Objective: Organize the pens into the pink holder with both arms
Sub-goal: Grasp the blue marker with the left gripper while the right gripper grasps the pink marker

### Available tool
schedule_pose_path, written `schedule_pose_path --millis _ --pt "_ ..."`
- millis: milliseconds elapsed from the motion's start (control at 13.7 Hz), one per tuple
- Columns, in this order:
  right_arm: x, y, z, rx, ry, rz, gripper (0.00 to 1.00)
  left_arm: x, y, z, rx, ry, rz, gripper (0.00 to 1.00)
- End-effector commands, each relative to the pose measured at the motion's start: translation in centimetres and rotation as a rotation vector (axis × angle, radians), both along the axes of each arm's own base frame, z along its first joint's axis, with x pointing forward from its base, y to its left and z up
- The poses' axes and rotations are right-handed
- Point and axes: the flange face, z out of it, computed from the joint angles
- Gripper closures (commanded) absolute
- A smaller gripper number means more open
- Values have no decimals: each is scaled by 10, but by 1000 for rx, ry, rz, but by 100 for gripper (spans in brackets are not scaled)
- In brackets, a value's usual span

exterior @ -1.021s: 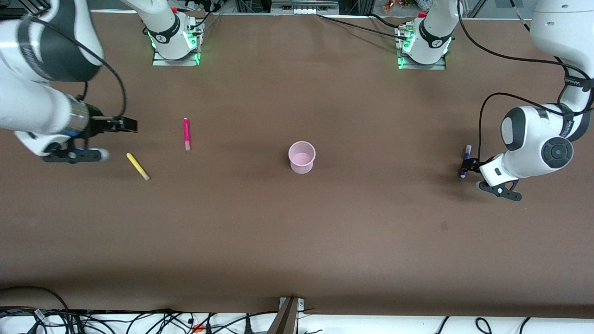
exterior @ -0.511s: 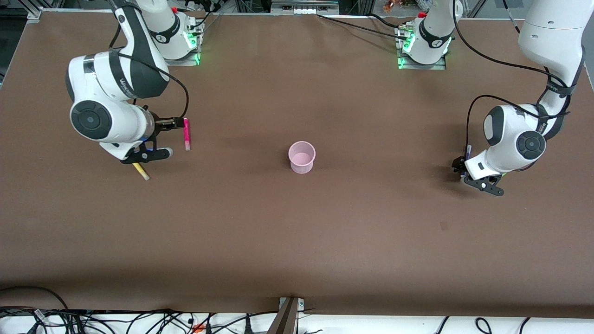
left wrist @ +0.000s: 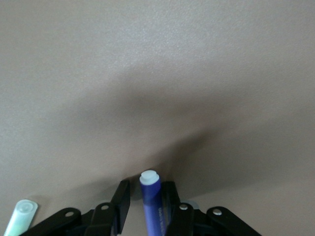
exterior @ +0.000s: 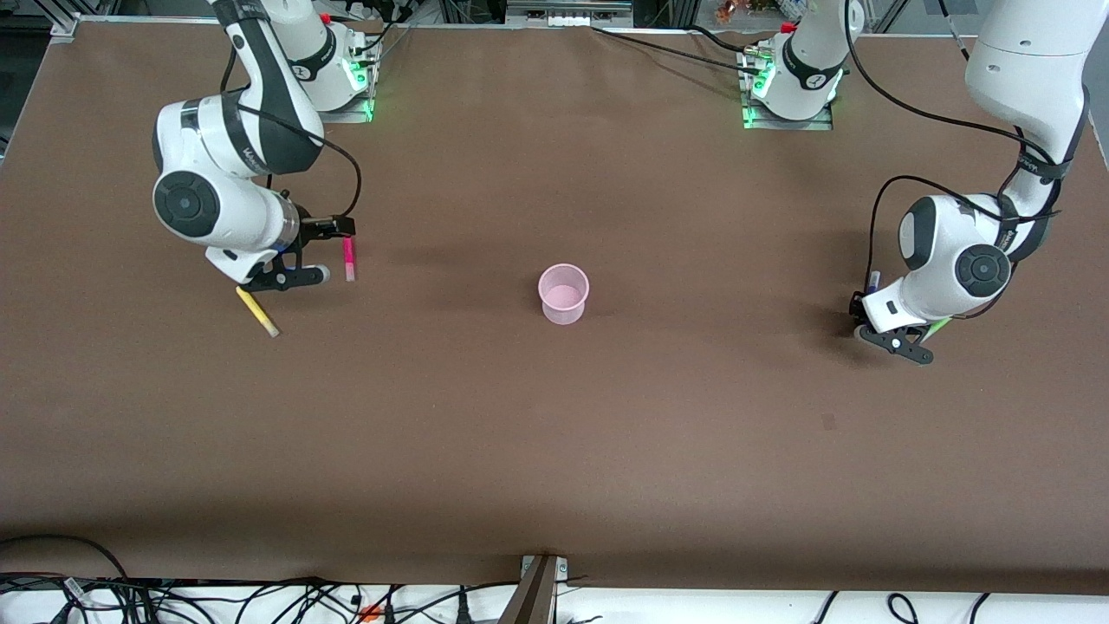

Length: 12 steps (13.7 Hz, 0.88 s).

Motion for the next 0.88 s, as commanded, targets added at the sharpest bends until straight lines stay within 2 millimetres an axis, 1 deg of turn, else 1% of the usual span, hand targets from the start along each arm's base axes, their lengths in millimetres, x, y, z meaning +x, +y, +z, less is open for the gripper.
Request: schedule_pose_path --millis 0,73,146,219,292,365,438,511,584,657,730,803 --pt "-36 14 -15 21 -26 51 0 -3 2 6 5 -2 -24 93" --pt "-44 13 -28 23 -43 53 0 -1 1 10 6 -8 -26 100" --pt "-54 14 -43 24 -62 59 0 1 0 19 8 -21 -29 100" --pt "-60 13 -55 20 -66 65 0 5 -6 28 9 -21 -36 100" --pt "-66 11 -65 20 -71 82 0 8 -16 37 0 -14 -37 100" --pt "-73 8 -74 30 -77 116 1 15 -22 55 1 -15 -40 100" --pt "-79 5 -82 44 -88 163 1 20 -32 67 -4 23 -46 100" --pt "-84 -1 -93 53 -102 191 2 29 -47 84 -36 52 -36 100" --pt "-89 -3 -103 59 -114 216 5 35 -63 98 -97 85 -11 100" --pt "-92 -5 -111 61 -117 233 6 41 -86 111 -171 101 6 100" --pt "-94 -7 -117 64 -109 254 9 44 -112 119 -243 102 12 100" --pt "-93 -10 -118 69 -107 271 12 46 -137 123 -312 100 18 100"
